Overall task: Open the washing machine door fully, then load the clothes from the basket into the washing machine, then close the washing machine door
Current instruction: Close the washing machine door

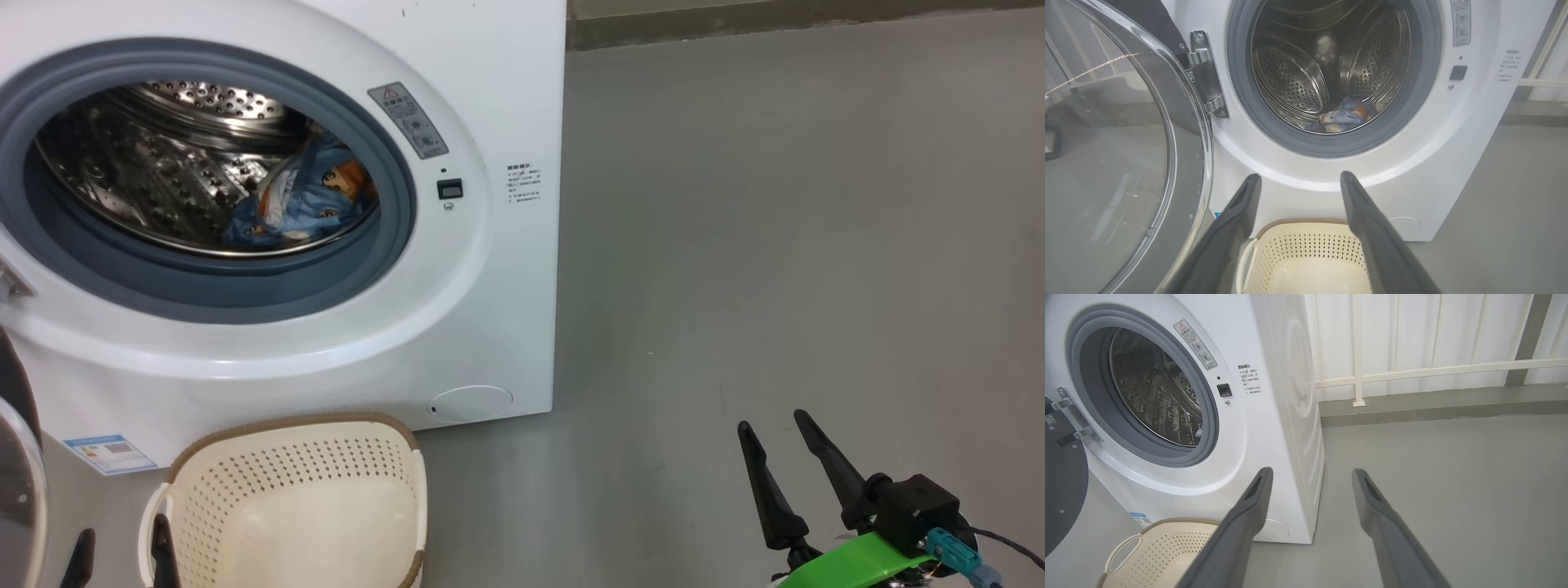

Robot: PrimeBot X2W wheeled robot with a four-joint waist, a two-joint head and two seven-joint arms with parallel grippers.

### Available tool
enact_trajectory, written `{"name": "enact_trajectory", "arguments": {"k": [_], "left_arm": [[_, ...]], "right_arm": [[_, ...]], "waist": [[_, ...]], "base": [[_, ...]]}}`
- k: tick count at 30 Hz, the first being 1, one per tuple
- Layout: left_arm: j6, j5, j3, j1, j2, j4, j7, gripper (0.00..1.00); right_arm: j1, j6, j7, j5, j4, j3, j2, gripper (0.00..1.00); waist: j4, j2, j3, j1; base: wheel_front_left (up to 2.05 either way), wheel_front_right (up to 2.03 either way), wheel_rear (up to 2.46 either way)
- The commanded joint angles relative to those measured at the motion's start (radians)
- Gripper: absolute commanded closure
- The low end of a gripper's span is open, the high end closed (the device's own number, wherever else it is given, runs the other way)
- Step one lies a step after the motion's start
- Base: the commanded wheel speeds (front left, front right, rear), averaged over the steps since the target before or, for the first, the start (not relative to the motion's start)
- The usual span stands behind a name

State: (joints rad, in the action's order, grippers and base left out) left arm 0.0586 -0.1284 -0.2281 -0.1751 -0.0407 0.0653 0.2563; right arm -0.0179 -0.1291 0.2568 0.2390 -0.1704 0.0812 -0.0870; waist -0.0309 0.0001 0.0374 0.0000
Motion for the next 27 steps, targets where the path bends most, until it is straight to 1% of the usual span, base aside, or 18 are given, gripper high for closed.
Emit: {"name": "enact_trajectory", "arguments": {"k": [1, 6, 11, 18, 22, 27], "left_arm": [[0.000, 0.008, -0.036, 0.048, -0.010, -0.020, 0.006, 0.00], [-0.002, 0.012, -0.042, 0.053, -0.010, -0.024, 0.006, 0.00], [0.000, 0.012, -0.042, 0.061, -0.010, -0.022, 0.006, 0.00], [0.001, 0.004, -0.039, 0.069, -0.009, -0.020, 0.006, 0.00], [-0.007, 0.002, -0.042, 0.077, -0.009, -0.024, 0.006, 0.00], [-0.009, 0.003, -0.040, 0.083, -0.009, -0.024, 0.006, 0.00]], "right_arm": [[-0.020, -0.002, 0.005, -0.014, 0.028, 0.023, -0.003, 0.00], [-0.020, -0.002, 0.005, -0.016, 0.032, 0.020, -0.003, 0.00], [-0.020, -0.002, 0.005, -0.016, 0.034, 0.018, 0.000, 0.00], [-0.022, -0.002, 0.005, -0.018, 0.034, 0.014, 0.002, 0.00], [-0.025, -0.002, 0.005, -0.019, 0.035, 0.012, 0.003, 0.00], [-0.027, -0.002, 0.005, -0.018, 0.035, 0.011, 0.003, 0.00]], "waist": [[0.000, -0.0001, 0.000, 0.0000], [0.000, -0.0001, 0.005, 0.0000], [0.002, -0.0001, 0.013, 0.0000], [0.007, -0.0001, 0.018, 0.0000], [0.010, -0.0001, 0.022, 0.0000], [0.015, -0.0001, 0.026, 0.0000]], "base": [[0.00, 0.00, 0.00], [-0.19, 0.19, 0.00], [-0.86, 0.86, 0.00], [-1.67, 1.67, 0.00], [-1.91, 1.91, 0.00], [-1.29, 1.29, 0.00]]}}
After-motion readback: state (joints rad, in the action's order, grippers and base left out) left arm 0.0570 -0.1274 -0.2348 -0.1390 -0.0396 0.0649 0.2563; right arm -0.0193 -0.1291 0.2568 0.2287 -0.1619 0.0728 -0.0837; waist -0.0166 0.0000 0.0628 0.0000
